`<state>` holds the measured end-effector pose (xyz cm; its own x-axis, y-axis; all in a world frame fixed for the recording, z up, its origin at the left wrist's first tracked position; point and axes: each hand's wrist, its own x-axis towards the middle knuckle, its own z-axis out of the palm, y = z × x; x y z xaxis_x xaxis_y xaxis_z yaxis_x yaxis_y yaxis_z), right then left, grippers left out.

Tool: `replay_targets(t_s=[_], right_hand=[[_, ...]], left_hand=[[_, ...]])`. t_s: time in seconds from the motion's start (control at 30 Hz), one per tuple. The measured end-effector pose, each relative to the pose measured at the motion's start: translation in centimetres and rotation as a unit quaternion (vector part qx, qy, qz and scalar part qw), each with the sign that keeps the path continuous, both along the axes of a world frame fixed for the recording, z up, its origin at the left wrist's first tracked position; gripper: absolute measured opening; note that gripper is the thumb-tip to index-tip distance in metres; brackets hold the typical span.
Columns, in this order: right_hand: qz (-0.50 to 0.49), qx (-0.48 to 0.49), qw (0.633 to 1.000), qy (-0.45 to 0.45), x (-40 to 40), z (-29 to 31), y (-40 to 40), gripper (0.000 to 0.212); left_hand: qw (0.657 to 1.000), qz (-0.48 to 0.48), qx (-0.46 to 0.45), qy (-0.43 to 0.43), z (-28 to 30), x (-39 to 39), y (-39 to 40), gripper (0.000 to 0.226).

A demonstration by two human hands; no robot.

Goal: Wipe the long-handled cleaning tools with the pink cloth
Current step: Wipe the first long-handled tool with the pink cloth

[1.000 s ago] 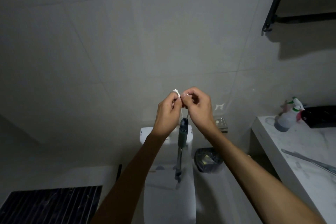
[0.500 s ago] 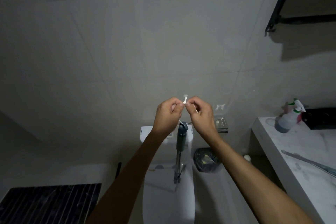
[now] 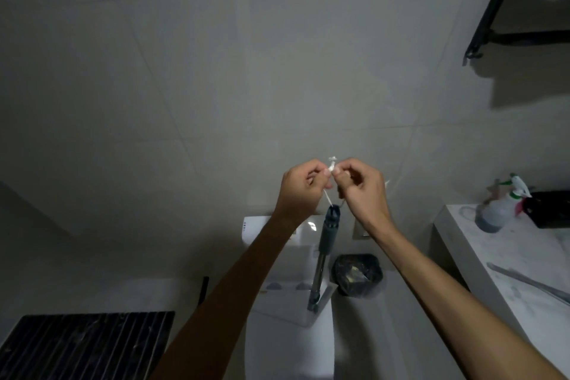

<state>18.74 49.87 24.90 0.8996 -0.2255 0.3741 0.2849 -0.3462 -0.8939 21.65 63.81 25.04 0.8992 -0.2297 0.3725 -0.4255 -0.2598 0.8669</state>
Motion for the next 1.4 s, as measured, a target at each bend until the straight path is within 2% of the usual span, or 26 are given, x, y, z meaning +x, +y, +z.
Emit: replay_targets(t_s=[0.23, 0.37, 0.57, 0.67, 0.77, 0.83, 0.97, 1.03, 1.17, 1.4], right_hand=[[-0.027, 0.037, 0.999, 0.0, 1.0, 0.3, 1.0, 0.012], [-0.043, 0.041, 0.998, 0.003, 2.1, 0.5, 0.7, 0.011], [-0.061, 0.051, 0.997, -0.004, 1.9, -1.6, -0.8, 0.013], [-0.073, 0.071, 0.995, -0.013, 2.9, -0.8, -2.6, 0.016], [-0.083, 0.079, 0.993, -0.035, 4.5, 1.1, -5.3, 0.013], [-0.087, 0.092, 0.99, -0.06, 5.8, 2.2, -6.6, 0.014], [-0.106, 0.038, 0.985, -0.132, 9.7, 3.9, -9.7, 0.02], [-0.105, 0.044, 0.987, -0.114, 11.6, 4.8, -11.6, 0.018], [-0.056, 0.086, 0.991, -0.092, 14.5, 7.0, -15.0, 0.016], [-0.046, 0.027, 0.973, -0.222, 20.1, 10.9, -19.3, 0.016]], left_hand=[[0.999, 0.04, -0.024, -0.01, -1.6, 0.6, -1.2, 0.015], [0.995, 0.071, -0.076, -0.015, -1.9, 1.3, -1.7, 0.013], [0.991, 0.092, -0.095, -0.026, -1.7, 2.6, -3.9, 0.009], [0.991, 0.09, -0.086, -0.047, -0.5, 3.4, -6.1, 0.011], [0.987, 0.05, -0.15, -0.011, 1.5, 5.0, -8.4, 0.013], [0.983, 0.032, -0.179, -0.017, 2.8, 6.3, -10.2, 0.011], [0.984, 0.084, -0.132, -0.087, 4.9, 9.2, -14.1, 0.011], [0.981, 0.121, -0.103, -0.107, 5.8, 10.6, -16.0, 0.018], [0.976, 0.122, -0.152, -0.098, 7.6, 13.0, -19.4, 0.017], [0.975, 0.118, -0.167, -0.088, 11.2, 17.5, -22.4, 0.015]])
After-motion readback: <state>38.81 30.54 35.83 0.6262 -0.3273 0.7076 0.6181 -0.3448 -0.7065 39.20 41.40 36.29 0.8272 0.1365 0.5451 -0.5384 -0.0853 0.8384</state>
